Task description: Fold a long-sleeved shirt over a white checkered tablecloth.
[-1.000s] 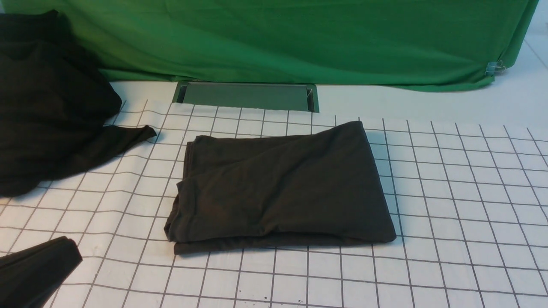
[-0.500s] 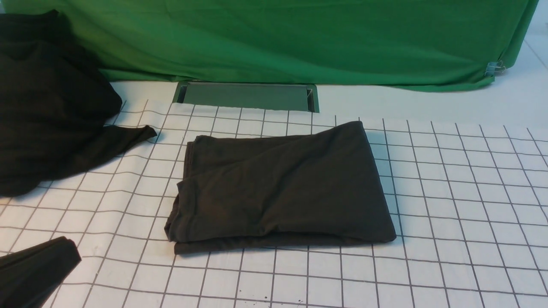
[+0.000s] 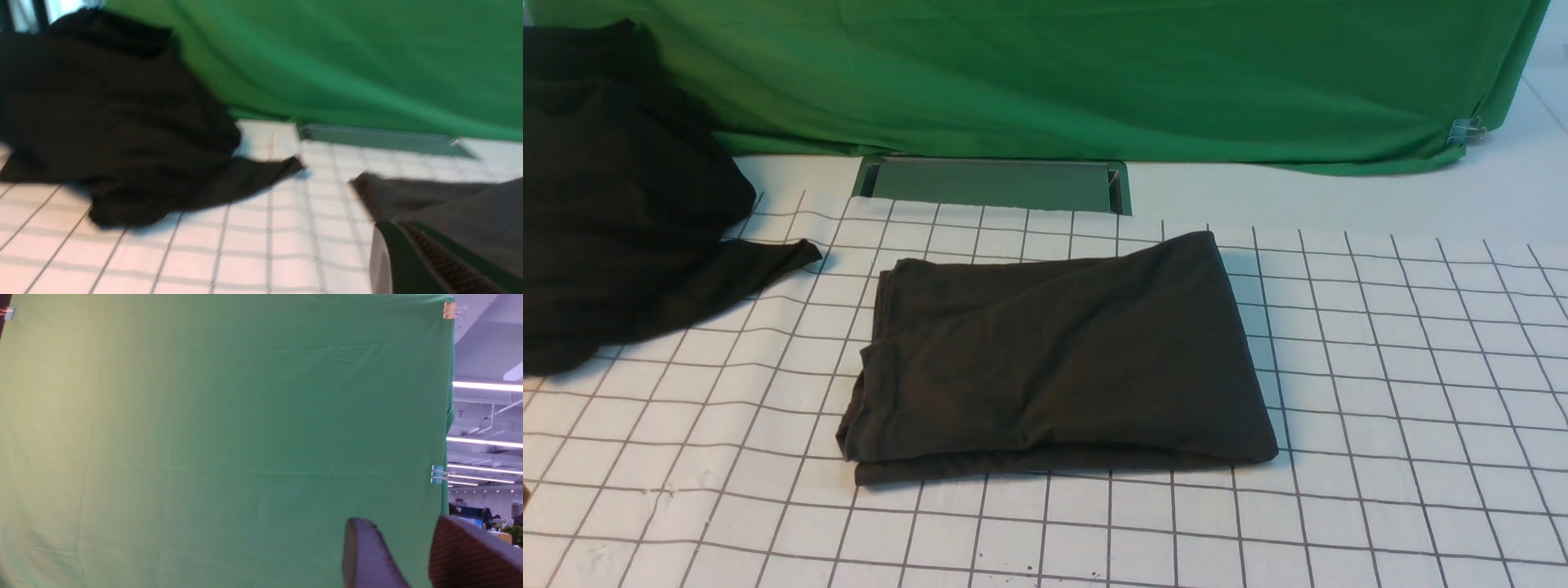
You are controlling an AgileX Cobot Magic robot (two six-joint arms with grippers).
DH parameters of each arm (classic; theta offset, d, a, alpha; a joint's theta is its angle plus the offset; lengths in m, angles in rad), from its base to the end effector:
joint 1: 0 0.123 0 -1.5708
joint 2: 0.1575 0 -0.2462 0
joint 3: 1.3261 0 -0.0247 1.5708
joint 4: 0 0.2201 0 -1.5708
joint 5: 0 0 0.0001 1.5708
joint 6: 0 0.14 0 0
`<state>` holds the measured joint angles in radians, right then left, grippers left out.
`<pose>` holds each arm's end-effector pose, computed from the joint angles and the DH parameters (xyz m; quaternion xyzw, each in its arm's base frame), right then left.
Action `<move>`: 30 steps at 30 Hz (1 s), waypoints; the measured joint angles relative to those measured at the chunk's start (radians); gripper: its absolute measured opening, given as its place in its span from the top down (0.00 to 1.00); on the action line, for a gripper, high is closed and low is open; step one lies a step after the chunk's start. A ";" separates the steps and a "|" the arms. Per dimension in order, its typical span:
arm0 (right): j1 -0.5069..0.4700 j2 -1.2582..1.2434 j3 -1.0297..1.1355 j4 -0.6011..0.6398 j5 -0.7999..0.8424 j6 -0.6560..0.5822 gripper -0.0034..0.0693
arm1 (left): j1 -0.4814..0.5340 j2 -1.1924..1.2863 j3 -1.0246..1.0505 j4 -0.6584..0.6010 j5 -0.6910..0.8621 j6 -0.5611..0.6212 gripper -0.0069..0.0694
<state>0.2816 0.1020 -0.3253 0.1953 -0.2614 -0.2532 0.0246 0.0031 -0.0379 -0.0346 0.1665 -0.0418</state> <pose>0.0808 0.0161 0.3520 -0.0611 0.4775 0.0830 0.8726 0.1123 0.0020 0.2074 -0.0343 0.7218 -0.0198 0.6910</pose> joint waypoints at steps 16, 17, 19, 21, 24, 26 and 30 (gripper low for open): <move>0.000 0.000 0.000 0.000 0.001 0.000 0.62 | 0.005 0.000 0.045 0.021 0.048 0.005 0.91; 0.000 0.000 0.000 0.000 0.001 0.000 0.62 | 0.005 0.000 0.045 0.021 0.048 0.005 0.91; 0.000 0.000 0.000 0.000 0.001 0.000 0.62 | 0.005 0.000 0.045 0.021 0.048 0.005 0.91; 0.000 0.000 0.000 0.000 0.001 0.000 0.62 | 0.005 0.000 0.045 0.021 0.048 0.005 0.91; 0.000 0.000 0.000 0.000 0.002 0.000 0.62 | 0.005 0.000 0.045 0.021 0.048 0.005 0.91; 0.000 0.000 0.000 0.000 0.002 0.000 0.62 | 0.005 0.000 0.045 0.021 0.048 0.005 0.91; 0.000 0.000 0.000 0.000 0.002 0.000 0.62 | 0.005 0.000 0.045 0.021 0.048 0.005 0.91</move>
<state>0.2816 0.1020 -0.3253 0.1953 -0.2596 -0.2532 0.0298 0.0031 0.0067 -0.0136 0.2146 -0.0366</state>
